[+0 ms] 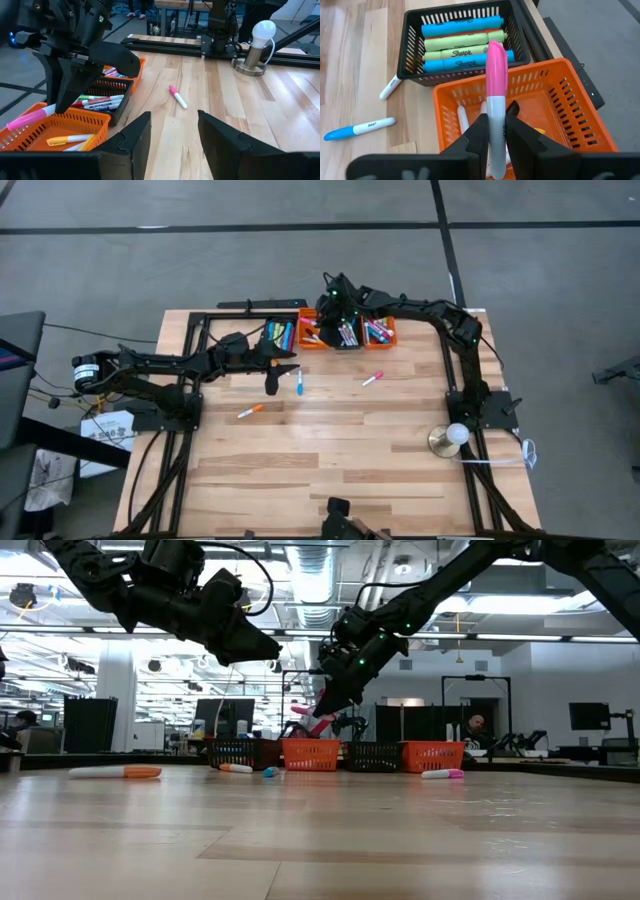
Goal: Pick & Place Markers
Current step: Put the left small pink highlighter pen into the left orange basket, then put the small pink highlighter pen into the left orange basket
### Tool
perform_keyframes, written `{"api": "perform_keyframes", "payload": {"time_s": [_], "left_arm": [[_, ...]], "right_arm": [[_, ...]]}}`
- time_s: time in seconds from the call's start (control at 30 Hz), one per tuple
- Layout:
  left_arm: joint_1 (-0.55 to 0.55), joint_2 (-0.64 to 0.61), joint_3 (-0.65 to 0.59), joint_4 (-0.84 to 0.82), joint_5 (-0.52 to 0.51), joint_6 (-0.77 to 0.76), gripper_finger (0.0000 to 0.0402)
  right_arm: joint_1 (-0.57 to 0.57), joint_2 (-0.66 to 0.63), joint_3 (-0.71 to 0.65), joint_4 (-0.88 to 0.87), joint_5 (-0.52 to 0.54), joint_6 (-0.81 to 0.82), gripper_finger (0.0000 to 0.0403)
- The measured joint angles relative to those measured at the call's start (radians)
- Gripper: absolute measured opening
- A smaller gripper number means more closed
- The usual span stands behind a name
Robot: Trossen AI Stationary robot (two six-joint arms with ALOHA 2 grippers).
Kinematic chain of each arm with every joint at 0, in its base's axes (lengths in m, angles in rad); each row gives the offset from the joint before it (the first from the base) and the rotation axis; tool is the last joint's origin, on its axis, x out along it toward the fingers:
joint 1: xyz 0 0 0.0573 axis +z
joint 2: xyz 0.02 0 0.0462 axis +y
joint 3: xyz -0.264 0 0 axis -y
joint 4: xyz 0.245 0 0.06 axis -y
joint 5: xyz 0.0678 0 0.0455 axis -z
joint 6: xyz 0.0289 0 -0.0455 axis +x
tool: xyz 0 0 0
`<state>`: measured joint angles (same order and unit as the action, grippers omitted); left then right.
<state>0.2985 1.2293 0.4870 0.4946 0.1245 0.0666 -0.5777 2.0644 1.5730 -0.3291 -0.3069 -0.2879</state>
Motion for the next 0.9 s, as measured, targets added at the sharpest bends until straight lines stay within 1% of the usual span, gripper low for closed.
{"api": "perform_keyframes", "payload": {"time_s": [0.33,0.43,0.7,0.83,0.9], "left_arm": [[0.000,0.000,0.000,0.000,0.000,0.000,0.0159],[0.000,0.000,0.000,0.000,0.000,0.000,0.0159],[0.000,0.000,0.000,0.000,0.000,0.000,0.0159],[0.000,0.000,0.000,0.000,0.000,0.000,0.0159],[0.000,0.000,0.000,0.000,0.000,0.000,0.0159]], "right_arm": [[0.002,0.000,0.000,-0.021,0.000,-0.008,0.0059],[0.002,0.000,0.000,-0.021,0.000,-0.008,0.0076],[0.002,0.000,0.000,-0.021,0.000,-0.032,0.0143],[0.002,-0.002,0.000,-0.028,0.000,-0.014,0.0163],[0.002,-0.019,0.000,-0.067,0.000,0.003,0.0167]]}}
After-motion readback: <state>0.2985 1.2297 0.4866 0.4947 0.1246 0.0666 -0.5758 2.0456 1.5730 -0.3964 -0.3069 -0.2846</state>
